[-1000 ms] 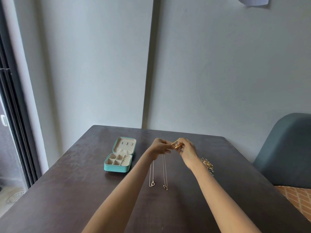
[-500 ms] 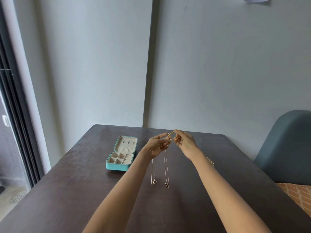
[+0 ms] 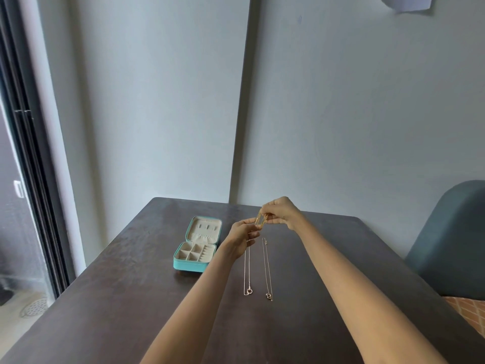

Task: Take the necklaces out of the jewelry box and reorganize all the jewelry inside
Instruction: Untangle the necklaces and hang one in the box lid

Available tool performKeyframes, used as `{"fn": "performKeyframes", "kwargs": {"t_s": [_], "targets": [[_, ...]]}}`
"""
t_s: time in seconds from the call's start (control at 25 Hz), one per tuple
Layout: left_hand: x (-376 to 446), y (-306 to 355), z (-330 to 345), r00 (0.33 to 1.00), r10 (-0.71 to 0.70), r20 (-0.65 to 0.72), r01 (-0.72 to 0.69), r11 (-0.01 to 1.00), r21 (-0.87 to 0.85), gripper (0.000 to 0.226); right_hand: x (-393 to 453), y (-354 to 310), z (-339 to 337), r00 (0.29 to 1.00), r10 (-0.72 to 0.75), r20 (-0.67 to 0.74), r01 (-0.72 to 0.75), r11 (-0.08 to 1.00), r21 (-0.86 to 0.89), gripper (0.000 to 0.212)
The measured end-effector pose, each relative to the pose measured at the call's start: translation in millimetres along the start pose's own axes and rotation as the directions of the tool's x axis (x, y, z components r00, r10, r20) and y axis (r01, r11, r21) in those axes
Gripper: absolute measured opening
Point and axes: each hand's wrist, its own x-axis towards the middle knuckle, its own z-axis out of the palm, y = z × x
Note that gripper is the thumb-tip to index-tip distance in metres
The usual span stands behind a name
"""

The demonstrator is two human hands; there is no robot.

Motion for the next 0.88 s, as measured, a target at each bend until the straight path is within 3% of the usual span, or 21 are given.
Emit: {"fn": "performKeyframes", "kwargs": {"t_s": [0.12, 0.28, 0.4, 0.56, 0.8, 0.88], "targets": [[1.8, -1.7, -4.7, 0.996, 0.048, -0.07, -0.047, 0.999, 0.016, 0.021, 4.7, -9.2, 1.5, 0.999, 0.03, 0.032, -0.029, 1.0, -0.005, 0.022], [2.2, 0.9, -9.2, 0.994, 0.007, -0.113, -0.01, 1.0, -0.02, 0.027, 7.6, -13.1, 9.5, 0.998, -0.009, 0.057, 0.007, 0.999, 0.035, 0.016], [-0.1, 1.0, -18.2, 0.989, -0.025, -0.148, 0.021, 0.999, -0.026, 0.031, 13.7, -9.6, 14.3, 0.999, -0.045, 0.003, 0.045, 0.982, -0.185, 0.03], [-1.6, 5.1, -28.6, 0.985, -0.012, -0.174, 0.005, 0.999, -0.037, 0.033, 16.5, -18.3, 23.9, 0.986, -0.151, -0.066, 0.108, 0.894, -0.435, 0.021], [0.6, 30.1, -62.1, 0.98, 0.12, -0.158, -0.096, 0.984, 0.151, 0.038, 25.2, -32.3, 48.0, 0.978, -0.21, -0.021, 0.183, 0.895, -0.406, 0.017], [4.0, 38.4, -81.6, 0.95, 0.179, -0.254, -0.104, 0.953, 0.283, 0.032, 28.8, -31.0, 55.9, 0.979, -0.203, -0.007, 0.182, 0.894, -0.408, 0.021]]}}
